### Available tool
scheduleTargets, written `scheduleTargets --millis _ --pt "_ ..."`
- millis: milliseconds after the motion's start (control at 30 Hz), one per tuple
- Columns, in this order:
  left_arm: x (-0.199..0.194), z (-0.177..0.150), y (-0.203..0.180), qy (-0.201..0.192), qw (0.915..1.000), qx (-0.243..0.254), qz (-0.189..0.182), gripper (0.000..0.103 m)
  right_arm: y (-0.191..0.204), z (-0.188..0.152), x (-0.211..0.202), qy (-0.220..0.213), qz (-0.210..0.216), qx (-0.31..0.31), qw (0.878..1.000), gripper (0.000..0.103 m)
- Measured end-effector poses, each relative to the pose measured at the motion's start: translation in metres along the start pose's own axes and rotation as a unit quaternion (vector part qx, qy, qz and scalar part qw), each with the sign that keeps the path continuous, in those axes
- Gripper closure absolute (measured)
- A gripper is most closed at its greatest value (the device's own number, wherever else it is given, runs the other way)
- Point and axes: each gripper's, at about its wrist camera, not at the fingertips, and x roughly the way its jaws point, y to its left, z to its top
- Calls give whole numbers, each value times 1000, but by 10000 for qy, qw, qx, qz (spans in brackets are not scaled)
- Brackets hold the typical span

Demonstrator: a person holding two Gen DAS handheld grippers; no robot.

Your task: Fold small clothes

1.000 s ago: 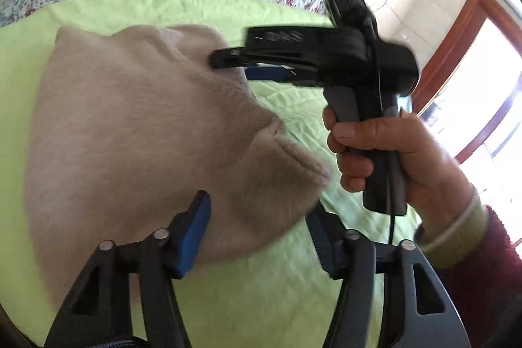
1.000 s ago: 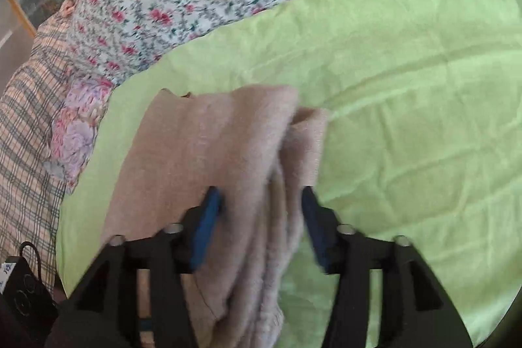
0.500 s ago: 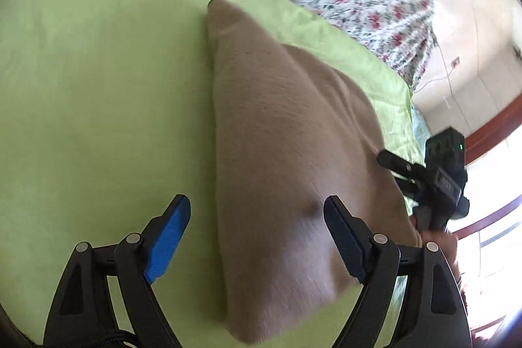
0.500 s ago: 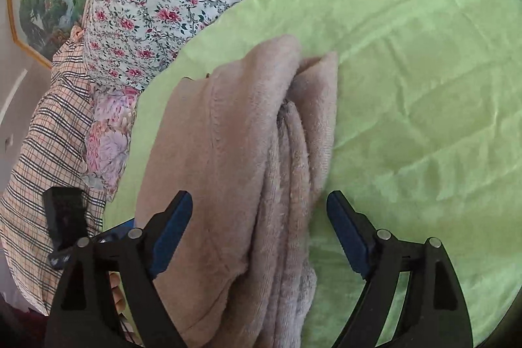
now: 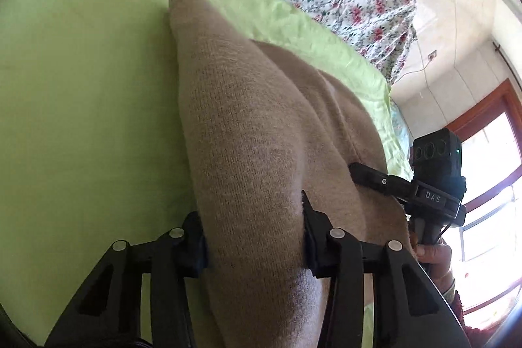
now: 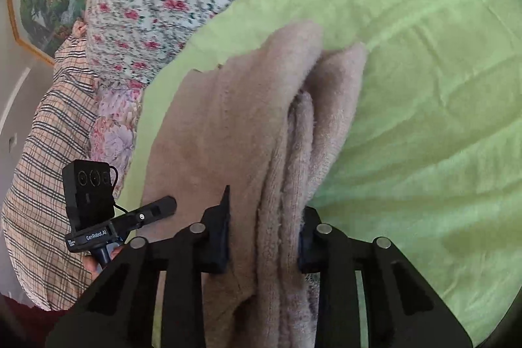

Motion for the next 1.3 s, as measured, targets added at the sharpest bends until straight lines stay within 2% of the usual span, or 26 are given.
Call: scheduleTargets --millis 167,267,400,500,533,567,633,667,700,767,867,967,1033,1100,1167,1233,1300 --pt "-68 -19 9 -307 9990 126 308 59 48 -14 27 99 503 -222 9984 73" --pt "-117 -33 29 -436 9973 101 578 59 83 -25 58 243 913 -338 9950 73" --pt "-166 -55 63 -555 9947 -37 868 59 111 -40 101 536 1202 -400 9905 73" --pt "-169 -75 96 -405 9936 -316 1006 57 117 -55 125 765 937 -541 9912 72" --pt "-165 -80 103 -335 9932 -395 1039 53 116 -59 130 783 756 -603 9922 72" --pt "-165 -86 111 -313 9931 -434 1046 47 114 -61 132 792 720 -597 9925 69" --pt "-166 -92 117 -402 9931 -529 962 42 107 -59 130 833 757 -478 9925 65" --pt "-168 -91 116 -446 9935 -555 890 40 106 -57 127 850 685 -484 9928 59" --pt "-172 -90 116 -508 9934 -554 866 38 107 -55 123 834 519 -542 9937 49" --pt "-179 -86 118 -656 9917 -531 966 32 111 -47 111 654 180 -692 9953 36" --pt "-189 -78 126 -881 9895 -605 977 29 112 -26 92 263 95 -733 9969 36" --pt "-192 -62 140 -1009 9847 -886 1115 29 117 -4 100 156 218 -697 9972 36" --pt "-190 -53 150 -1066 9812 -1006 1257 29 117 8 121 313 252 -639 9971 42" --pt "-181 -43 154 -1054 9780 -1017 1489 30 119 16 139 500 218 -592 9968 94" --pt "-177 -34 152 -1062 9746 -913 1745 44 126 23 128 190 245 -743 9968 95" --pt "-172 -28 146 -1025 9699 -746 2079 46 128 25 118 -12 63 -888 9960 95" --pt "-160 -23 141 -935 9647 -567 2395 47 117 21 127 139 -254 -910 9954 95"
